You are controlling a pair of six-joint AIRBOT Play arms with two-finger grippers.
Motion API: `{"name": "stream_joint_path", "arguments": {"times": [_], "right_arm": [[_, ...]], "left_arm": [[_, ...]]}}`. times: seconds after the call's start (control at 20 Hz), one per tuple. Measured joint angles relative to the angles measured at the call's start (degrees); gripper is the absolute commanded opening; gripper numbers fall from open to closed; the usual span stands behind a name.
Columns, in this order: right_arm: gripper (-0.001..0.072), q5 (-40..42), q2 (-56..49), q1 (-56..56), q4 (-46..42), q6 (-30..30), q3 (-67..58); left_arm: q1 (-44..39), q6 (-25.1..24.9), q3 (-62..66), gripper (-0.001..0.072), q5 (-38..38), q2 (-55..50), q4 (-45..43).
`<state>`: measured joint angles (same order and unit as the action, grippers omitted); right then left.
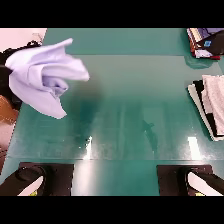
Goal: Fold the shirts.
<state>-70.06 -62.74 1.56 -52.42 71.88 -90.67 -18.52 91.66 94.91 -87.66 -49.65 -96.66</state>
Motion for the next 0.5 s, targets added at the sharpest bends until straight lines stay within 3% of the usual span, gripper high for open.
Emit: {"name": "stream_joint_path", "arguments": {"times": [0.35, 0.4, 0.45, 0.5], "right_arm": [[0.0018, -0.2, 0.0, 0.0, 0.0, 0.0, -1.6], [0.0018, -0.4, 0.0, 0.0, -0.1, 0.0, -1.6], [0.0019, -0.5, 0.0, 0.0, -0.1, 0.0, -1.7], [0.0018, -0.7, 0.0, 0.0, -0.1, 0.0, -1.7]], "left_arm": [[-19.5, -1.9, 7.5, 0.0025, 2.7, -18.3, 4.0], [-21.5, -2.6, 7.8, 0.0104, 3.7, -21.7, 6.6], [-23.1, -3.4, 8.0, 0.0339, 4.9, -25.0, 9.9], [-24.2, -4.2, 8.1, 0.0445, 6.3, -27.8, 13.2]]}}
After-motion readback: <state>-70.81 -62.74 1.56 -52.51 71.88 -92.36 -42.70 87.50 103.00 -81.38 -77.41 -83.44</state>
